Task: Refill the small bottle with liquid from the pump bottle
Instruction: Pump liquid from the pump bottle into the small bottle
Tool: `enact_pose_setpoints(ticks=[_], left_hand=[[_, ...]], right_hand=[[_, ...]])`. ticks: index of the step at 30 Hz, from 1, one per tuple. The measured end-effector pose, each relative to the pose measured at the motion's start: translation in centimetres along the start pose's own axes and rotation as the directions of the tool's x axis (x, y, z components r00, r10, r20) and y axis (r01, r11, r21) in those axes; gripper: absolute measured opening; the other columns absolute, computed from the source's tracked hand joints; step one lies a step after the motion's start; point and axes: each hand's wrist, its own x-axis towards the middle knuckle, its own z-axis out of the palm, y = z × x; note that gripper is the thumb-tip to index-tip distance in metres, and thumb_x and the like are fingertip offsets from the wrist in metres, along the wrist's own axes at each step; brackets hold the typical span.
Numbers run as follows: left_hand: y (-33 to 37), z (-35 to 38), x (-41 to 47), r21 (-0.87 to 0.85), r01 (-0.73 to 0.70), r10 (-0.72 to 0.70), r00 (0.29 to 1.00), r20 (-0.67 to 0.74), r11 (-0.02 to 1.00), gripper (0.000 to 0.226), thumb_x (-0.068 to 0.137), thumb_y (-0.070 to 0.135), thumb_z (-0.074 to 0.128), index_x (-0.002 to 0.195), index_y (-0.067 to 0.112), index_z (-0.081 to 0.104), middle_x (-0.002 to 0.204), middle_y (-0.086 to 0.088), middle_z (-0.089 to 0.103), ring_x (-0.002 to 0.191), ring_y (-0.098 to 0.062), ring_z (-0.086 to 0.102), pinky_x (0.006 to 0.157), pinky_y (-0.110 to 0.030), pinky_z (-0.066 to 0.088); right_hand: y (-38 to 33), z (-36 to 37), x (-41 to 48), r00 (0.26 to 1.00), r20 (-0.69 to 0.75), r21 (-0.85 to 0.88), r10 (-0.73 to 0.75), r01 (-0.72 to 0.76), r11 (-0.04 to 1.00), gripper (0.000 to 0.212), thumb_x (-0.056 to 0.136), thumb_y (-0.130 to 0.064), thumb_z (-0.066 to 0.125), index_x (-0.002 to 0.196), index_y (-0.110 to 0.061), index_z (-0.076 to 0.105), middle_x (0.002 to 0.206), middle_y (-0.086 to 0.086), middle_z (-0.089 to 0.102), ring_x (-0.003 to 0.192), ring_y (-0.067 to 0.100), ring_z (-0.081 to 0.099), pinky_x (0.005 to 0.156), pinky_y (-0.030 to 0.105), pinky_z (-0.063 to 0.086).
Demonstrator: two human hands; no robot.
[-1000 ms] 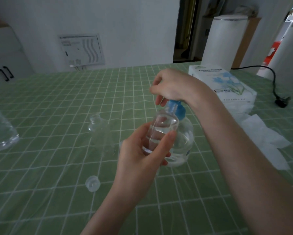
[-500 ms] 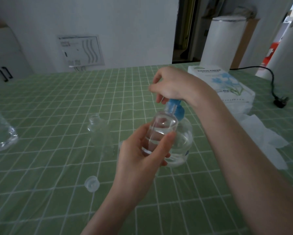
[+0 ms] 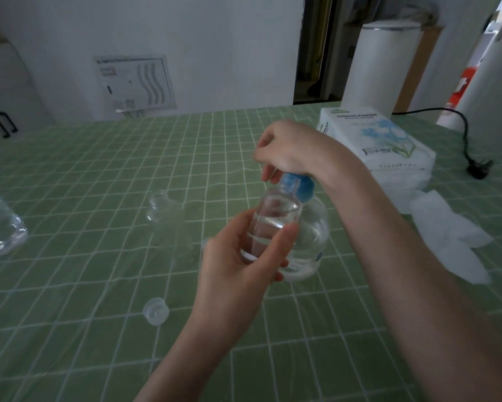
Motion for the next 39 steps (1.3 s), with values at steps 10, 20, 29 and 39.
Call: enact_pose_setpoints(ticks=[10, 20, 29, 39], left_hand=[[0.03, 0.0, 0.12, -0.021, -0.001, 0.002, 1.0, 0.006, 1.0, 0.011, 0.074, 0.032, 0.066, 0.084, 0.026, 0.068, 0.065, 0.009, 0.069, 0.055, -0.004, 0.063, 0.047, -0.016, 0.047], [0.0, -0.03, -0.04, -0.002, 0.004, -0.004, 1.0, 0.003, 1.0, 0.014, 0.075, 0.035, 0.068, 0.083, 0.024, 0.068, 0.064, 0.008, 0.069, 0.055, -0.004, 0.063, 0.047, -0.016, 0.048], [0.12, 0.1, 0.15, -0.017, 0.005, -0.005, 1.0, 0.001, 1.0, 0.016, 0.074, 0.032, 0.065, 0.087, 0.024, 0.069, 0.068, 0.007, 0.07, 0.056, -0.005, 0.063, 0.048, -0.017, 0.048], [0.1, 0.05, -0.12, 0.008, 0.007, -0.007, 1.0, -0.002, 1.0, 0.022, 0.07, 0.041, 0.066, 0.084, 0.025, 0.068, 0.066, 0.008, 0.07, 0.055, -0.003, 0.063, 0.047, -0.016, 0.048]], right_hand=[[-0.49, -0.62, -0.04, 1.0, -0.022, -0.023, -0.016, 0.015, 1.0, 0.027, 0.095, -0.019, 0.051, 0.116, -0.005, 0.059, 0.104, 0.012, 0.071, 0.096, 0.026, 0.069, 0.087, 0.038, 0.053], [-0.02, 0.02, -0.23, 1.0, -0.004, -0.007, 0.01, -0.01, 1.0, 0.029, 0.095, -0.017, 0.05, 0.117, -0.001, 0.059, 0.109, 0.016, 0.07, 0.101, 0.03, 0.067, 0.096, 0.043, 0.051], [-0.4, -0.72, -0.05, 0.999, -0.042, -0.038, -0.017, 0.015, 0.999, 0.027, 0.094, -0.02, 0.052, 0.116, -0.005, 0.06, 0.105, 0.013, 0.072, 0.097, 0.027, 0.069, 0.075, 0.031, 0.05], [0.03, 0.01, -0.18, 1.0, 0.005, -0.023, -0.002, 0.002, 1.0, 0.028, 0.096, -0.018, 0.05, 0.119, -0.003, 0.058, 0.108, 0.013, 0.07, 0.099, 0.026, 0.068, 0.091, 0.038, 0.051]])
